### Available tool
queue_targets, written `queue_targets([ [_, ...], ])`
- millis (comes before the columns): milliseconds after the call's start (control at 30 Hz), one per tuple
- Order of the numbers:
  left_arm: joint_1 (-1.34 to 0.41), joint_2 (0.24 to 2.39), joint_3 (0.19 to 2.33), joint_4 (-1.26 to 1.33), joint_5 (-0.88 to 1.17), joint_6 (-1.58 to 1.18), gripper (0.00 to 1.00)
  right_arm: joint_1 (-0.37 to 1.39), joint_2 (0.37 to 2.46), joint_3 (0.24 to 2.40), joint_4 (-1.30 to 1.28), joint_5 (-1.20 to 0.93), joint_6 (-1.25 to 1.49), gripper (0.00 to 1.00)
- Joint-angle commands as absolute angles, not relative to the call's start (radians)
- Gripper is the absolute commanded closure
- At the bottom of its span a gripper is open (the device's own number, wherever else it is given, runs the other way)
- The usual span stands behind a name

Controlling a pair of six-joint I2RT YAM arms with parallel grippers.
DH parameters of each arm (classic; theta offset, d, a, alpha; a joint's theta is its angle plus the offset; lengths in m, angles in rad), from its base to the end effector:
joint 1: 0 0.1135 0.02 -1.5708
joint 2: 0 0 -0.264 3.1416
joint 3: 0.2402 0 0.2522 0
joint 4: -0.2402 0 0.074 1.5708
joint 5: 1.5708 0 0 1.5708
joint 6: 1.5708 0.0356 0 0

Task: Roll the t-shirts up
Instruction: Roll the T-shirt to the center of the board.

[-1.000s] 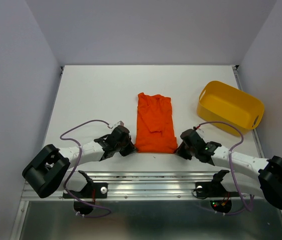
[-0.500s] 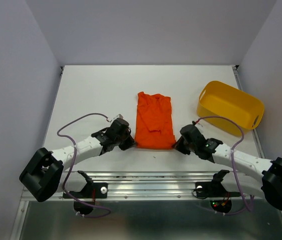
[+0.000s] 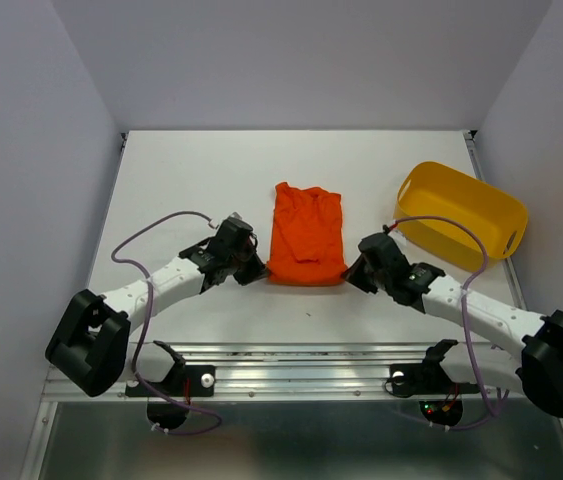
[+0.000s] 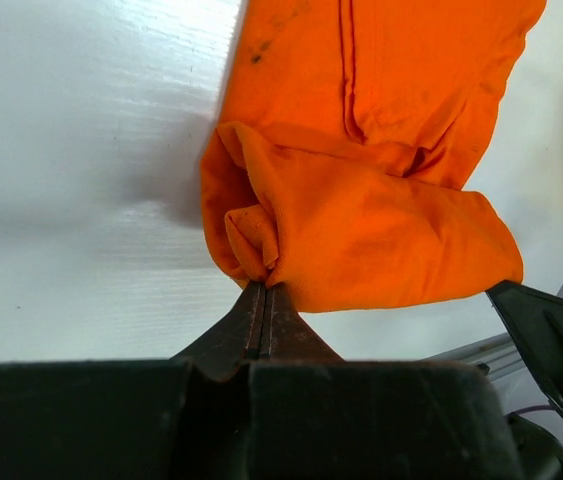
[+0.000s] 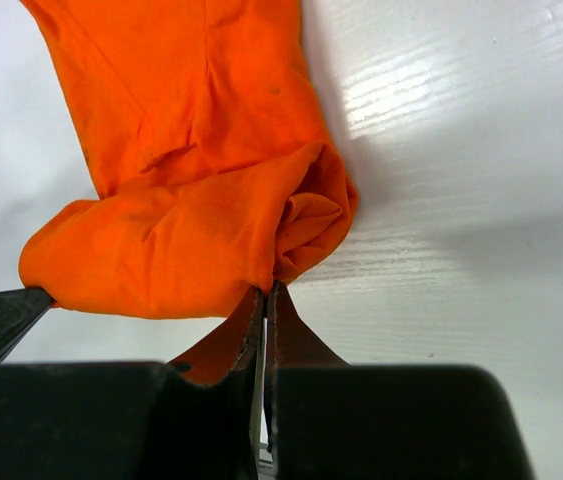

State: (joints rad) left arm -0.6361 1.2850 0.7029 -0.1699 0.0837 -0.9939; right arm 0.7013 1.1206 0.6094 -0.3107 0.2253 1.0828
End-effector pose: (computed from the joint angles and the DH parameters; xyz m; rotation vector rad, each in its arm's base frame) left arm 0.2099 -0.1587 0.2075 -0.4005 2.4703 -0.8620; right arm 0.1748 0.1372 0.2041 0.5699 2.3783 0.5738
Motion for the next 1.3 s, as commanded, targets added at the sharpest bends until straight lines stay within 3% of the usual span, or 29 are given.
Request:
queue_targets([
  [0, -0.608, 1.314, 0.771, -0.19, 0.101, -0.939, 1.0, 0.67, 1.15, 0.678, -0.307, 0.256, 1.042, 0.99],
  [800, -0.472, 1.667, 1.054, -0.193, 0.127, -0.75, 1.0, 0.519, 1.494, 0.914, -0.233, 0.173, 0.891, 0.98],
  [900, -0.462, 1.713, 1.091, -0.193, 0.115, -0.729, 0.85, 0.5, 1.545, 0.939, -0.222, 0.163, 0.881, 0.96],
  [967, -0.454, 1.732, 1.118, -0.204, 0.1, -0.716, 0.68, 0.491, 1.581, 0.962, -0.215, 0.156, 0.87, 0.93],
  [1000, -0.453, 1.739, 1.129, -0.222, 0.094, -0.701, 0.53, 0.491, 1.607, 0.98, -0.213, 0.15, 0.859, 0.91],
  [1067, -0.449, 1.733, 1.152, -0.238, 0.078, -0.689, 0.4, 0.482, 1.626, 0.999, -0.215, 0.143, 0.85, 0.88],
  [1167, -0.449, 1.686, 1.157, -0.264, 0.032, -0.681, 0.3, 0.482, 1.614, 1.011, -0.218, 0.147, 0.841, 0.75],
  [1267, -0.451, 1.608, 1.152, -0.296, -0.037, -0.68, 0.29, 0.482, 1.56, 1.014, -0.239, 0.163, 0.828, 0.65],
])
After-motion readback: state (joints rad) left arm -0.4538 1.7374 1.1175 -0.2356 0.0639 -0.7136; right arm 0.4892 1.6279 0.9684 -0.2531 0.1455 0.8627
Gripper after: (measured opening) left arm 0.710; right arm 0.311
